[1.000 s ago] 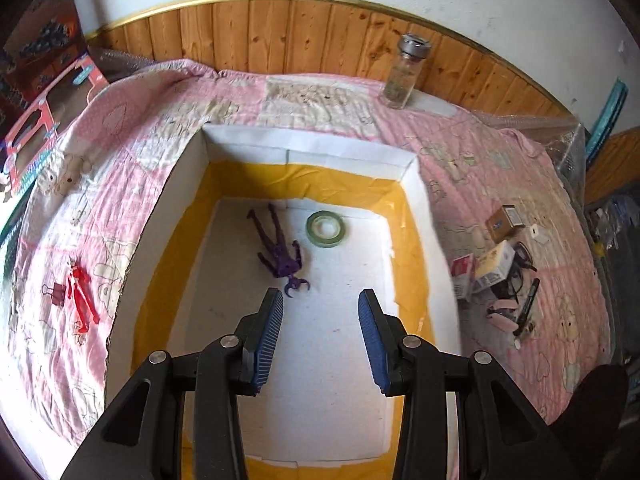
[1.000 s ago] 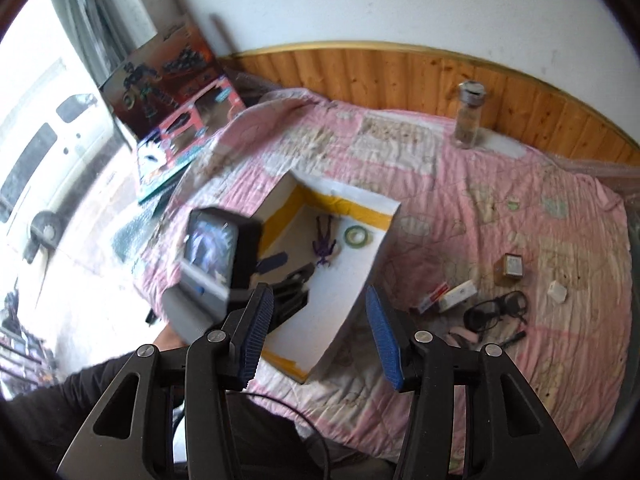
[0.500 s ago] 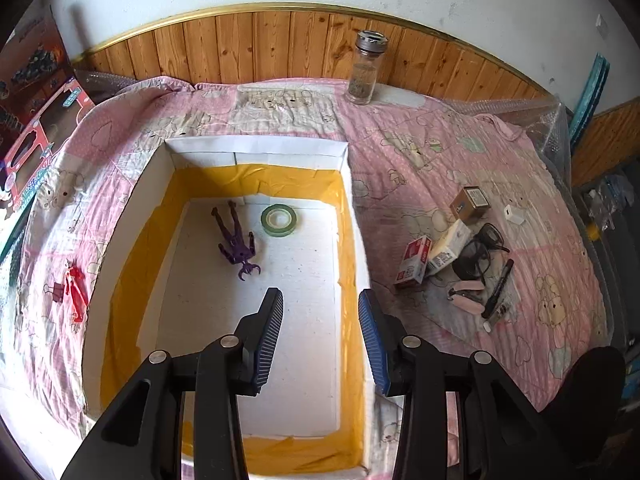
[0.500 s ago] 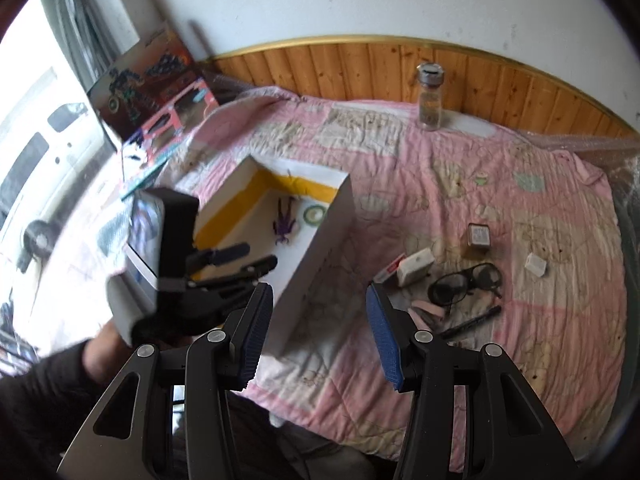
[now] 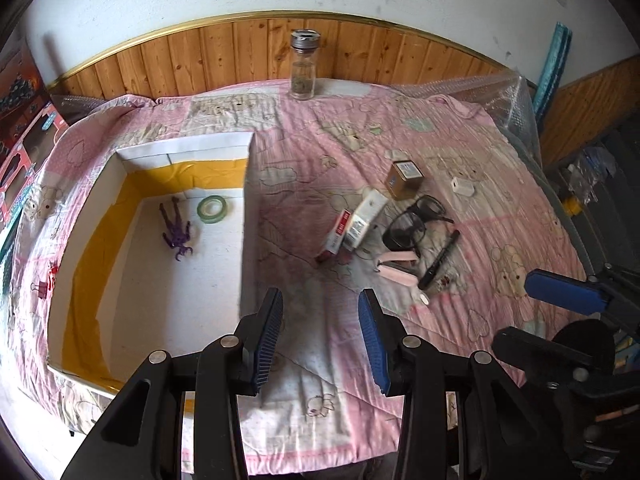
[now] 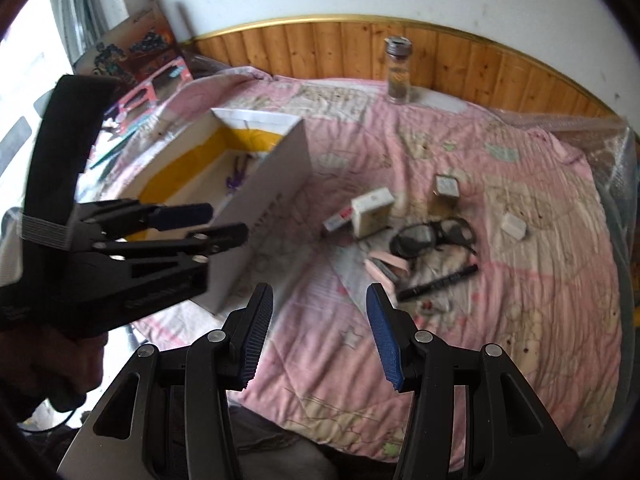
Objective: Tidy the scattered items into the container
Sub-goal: 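Move both grippers back over the remaining items on the quilt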
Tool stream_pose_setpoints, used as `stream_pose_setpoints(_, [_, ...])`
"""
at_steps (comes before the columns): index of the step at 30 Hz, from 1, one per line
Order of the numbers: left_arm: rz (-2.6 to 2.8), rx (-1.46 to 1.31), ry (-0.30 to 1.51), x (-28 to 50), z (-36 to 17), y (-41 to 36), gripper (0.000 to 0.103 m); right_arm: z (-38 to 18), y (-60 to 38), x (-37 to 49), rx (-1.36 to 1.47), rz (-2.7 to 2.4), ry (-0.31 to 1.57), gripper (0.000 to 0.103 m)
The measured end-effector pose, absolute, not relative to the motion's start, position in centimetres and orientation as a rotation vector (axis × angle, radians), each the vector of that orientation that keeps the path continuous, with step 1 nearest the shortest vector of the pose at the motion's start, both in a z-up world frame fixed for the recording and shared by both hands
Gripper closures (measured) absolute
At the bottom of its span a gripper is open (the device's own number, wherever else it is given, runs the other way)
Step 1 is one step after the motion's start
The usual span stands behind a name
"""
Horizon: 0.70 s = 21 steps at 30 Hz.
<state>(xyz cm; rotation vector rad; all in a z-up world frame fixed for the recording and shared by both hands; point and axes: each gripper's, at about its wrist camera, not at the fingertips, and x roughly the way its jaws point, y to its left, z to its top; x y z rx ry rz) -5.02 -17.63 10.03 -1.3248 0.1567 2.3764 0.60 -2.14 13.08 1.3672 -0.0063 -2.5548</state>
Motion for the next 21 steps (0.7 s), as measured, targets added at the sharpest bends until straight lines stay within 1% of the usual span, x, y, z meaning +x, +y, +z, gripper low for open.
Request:
stream_pose_setpoints(10, [2.371, -1.305, 0.228, -3.4, 9.1, -14.2, 0.062, 8.4, 2.7, 2.3, 1.447, -2.557, -0.191, 0.051])
stream_pose_setpoints(16, [2.333, -1.294, 0.208, -3.7, 8.4, -12.7, 0.062, 6.3, 5.9, 2.0, 1.436, -2.555, -0.433, 0.051])
stream_pose_setpoints(21, [2.284, -1.287, 0.175, -4.4, 7.2, -11.8, 0.062, 4.7, 7.9, 0.7, 1.456, -2.578, -0.588, 0.051])
